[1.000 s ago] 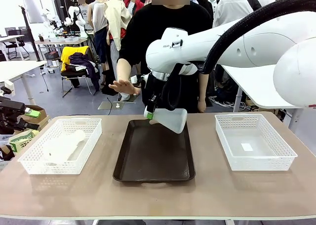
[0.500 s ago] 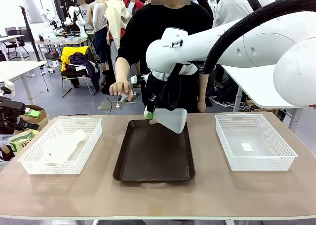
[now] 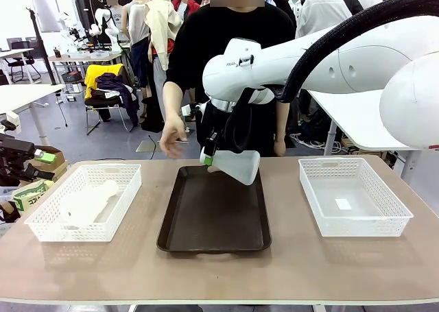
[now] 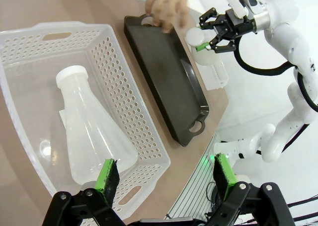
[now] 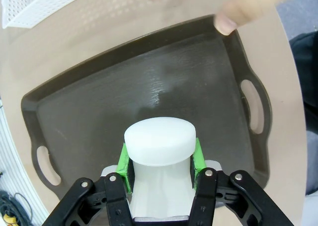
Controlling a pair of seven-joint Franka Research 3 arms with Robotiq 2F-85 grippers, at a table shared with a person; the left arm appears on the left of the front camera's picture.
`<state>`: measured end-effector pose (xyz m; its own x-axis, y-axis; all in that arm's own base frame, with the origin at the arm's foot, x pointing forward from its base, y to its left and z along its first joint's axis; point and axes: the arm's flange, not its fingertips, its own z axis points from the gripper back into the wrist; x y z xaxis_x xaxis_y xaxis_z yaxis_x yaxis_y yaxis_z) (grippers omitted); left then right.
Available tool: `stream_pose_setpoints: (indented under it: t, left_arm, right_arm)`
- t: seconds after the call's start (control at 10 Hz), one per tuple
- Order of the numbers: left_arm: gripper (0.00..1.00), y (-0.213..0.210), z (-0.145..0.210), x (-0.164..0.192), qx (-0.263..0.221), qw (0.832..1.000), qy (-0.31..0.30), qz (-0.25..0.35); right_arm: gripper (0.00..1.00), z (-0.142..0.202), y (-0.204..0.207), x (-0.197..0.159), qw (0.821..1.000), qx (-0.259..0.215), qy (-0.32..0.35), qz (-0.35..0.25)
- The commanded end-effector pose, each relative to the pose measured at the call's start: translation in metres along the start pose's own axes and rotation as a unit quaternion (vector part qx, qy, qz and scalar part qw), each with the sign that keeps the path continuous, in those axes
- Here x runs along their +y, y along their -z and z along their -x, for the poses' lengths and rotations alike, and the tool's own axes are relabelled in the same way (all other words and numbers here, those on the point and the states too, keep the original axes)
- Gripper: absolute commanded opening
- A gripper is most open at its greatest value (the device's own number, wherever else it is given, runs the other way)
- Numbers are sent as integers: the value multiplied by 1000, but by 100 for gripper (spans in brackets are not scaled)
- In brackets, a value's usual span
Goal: Prepare the laboratory tools.
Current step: Place the picked Big flask upright in the Handle tray as instructed by the person.
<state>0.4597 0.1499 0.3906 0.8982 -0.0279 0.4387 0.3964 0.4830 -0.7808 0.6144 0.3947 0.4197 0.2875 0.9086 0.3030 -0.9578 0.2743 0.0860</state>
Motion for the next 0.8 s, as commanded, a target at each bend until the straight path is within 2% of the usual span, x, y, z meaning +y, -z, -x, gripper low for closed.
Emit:
stream_pose_setpoints:
  t: [0.0,0.7]
  left_arm:
    - [100,-2,0,-1,2,1000,2,-2]
    - [100,-2,0,-1,2,1000,2,-2]
  right_arm:
    - [0,-1,-1,1,1000,-1,-3,1]
    - [0,-1,-1,1,1000,-1,-3,1]
